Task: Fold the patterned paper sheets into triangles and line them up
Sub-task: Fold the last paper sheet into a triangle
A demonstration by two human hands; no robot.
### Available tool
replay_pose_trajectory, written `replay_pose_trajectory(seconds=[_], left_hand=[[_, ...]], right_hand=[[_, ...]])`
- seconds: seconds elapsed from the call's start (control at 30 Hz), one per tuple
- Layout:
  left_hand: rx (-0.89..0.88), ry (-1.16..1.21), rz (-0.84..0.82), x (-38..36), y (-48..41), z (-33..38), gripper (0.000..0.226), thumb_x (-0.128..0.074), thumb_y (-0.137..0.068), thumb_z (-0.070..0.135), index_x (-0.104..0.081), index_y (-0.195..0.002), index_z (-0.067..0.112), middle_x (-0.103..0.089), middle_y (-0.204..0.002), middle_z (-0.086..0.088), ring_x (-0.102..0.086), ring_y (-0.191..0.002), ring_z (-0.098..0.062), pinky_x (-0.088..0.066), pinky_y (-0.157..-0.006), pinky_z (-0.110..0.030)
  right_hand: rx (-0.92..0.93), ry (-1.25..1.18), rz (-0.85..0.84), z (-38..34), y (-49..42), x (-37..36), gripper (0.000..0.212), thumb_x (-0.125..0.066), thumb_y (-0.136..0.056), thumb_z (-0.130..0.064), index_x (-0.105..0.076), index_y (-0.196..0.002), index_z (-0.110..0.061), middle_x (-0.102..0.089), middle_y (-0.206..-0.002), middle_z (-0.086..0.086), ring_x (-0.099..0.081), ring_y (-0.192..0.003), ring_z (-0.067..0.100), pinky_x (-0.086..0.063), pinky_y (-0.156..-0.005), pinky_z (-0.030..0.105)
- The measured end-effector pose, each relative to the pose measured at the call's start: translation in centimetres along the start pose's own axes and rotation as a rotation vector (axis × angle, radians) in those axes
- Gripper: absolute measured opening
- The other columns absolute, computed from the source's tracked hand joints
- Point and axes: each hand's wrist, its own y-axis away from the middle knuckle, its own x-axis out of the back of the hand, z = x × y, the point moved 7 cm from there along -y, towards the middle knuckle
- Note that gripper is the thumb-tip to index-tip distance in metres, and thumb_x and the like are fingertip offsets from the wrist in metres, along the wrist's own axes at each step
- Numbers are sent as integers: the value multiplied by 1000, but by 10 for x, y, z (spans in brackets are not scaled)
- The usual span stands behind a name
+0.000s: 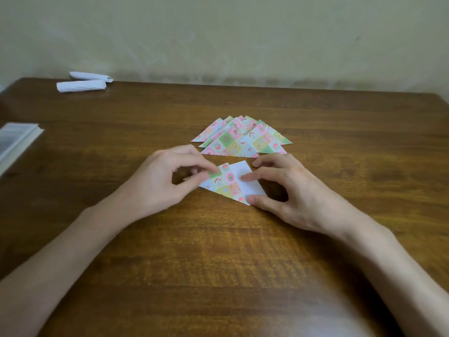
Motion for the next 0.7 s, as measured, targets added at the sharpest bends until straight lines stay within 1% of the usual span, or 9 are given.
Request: replay_pose_trajectory(seconds=[0.03, 0.1, 0.2, 0.27, 0.37, 0.4, 0.47, 0.53, 0.7], left_hand=[[-26, -78, 17, -4, 1, 4, 17, -72, -94, 31, -79, -109, 36, -67, -103, 17, -66, -99, -12, -52, -88, -39], [-62, -224, 10, -13, 4, 10, 25, -68, -91, 47, -77, -113, 38, -62, -104, 21, -60, -102, -5, -52, -90, -39], [-79, -266, 26, -15, 6, 11, 31, -66, -90, 51, -76, -116, 38, -60, -108, 21, -57, -106, -6, -51, -92, -39], [-90, -231, 30, -16, 5, 11, 28, -67, -91, 48, -77, -115, 38, -61, -109, 21, -57, -108, -5, -51, -94, -41], [-114, -189, -2, -21, 5, 11, 24, -65, -95, 46, -77, -114, 39, -62, -113, 22, -57, -112, -3, -49, -94, -43], [-114, -186, -9, -23, 5, 11, 24, -64, -96, 50, -76, -114, 40, -62, -114, 23, -57, -113, -3, -48, -93, -43], [-102, -181, 6, -23, 6, 11, 30, -62, -93, 59, -76, -112, 42, -62, -114, 23, -57, -114, -2, -46, -93, -41], [-92, -189, 31, -23, 6, 12, 33, -64, -87, 64, -77, -109, 42, -62, -112, 23, -57, -114, -1, -44, -95, -39], [-97, -198, 38, -24, 8, 16, 31, -70, -84, 59, -75, -109, 42, -60, -112, 21, -57, -113, -3, -43, -95, -38]], right_hand=[[9, 39, 40, -4, 1, -1, 43, -66, -90, -57, -70, -125, -33, -53, -138, -10, -42, -137, 11, -36, -115, 29], [46, 98, 107, -14, 2, -4, 42, -64, -90, -61, -72, -114, -27, -58, -127, -8, -48, -128, 15, -41, -107, 28], [108, 81, 128, -24, 1, -3, 37, -62, -93, -58, -74, -106, -26, -61, -121, -9, -50, -121, 15, -41, -104, 26], [111, 14, 93, -22, 0, 1, 34, -63, -93, -53, -75, -114, -29, -59, -127, -11, -49, -125, 10, -36, -108, 21], [68, -15, -2, -14, 1, 0, 47, -68, -87, -60, -70, -128, -37, -55, -139, -15, -42, -136, 3, -24, -113, 8], [66, -15, -28, -13, 2, -1, 52, -68, -84, -64, -69, -129, -39, -54, -140, -16, -41, -137, 1, -23, -113, 8], [69, -10, -41, -13, 2, -2, 56, -68, -80, -69, -68, -130, -43, -52, -142, -18, -39, -139, 0, -25, -116, 13], [66, -14, -43, -15, 3, -1, 59, -69, -77, -73, -67, -130, -45, -51, -143, -18, -38, -140, -1, -26, -118, 18], [61, -21, -66, -16, 3, -2, 62, -73, -73, -73, -65, -130, -48, -47, -144, -20, -35, -141, -1, -26, -119, 23]])
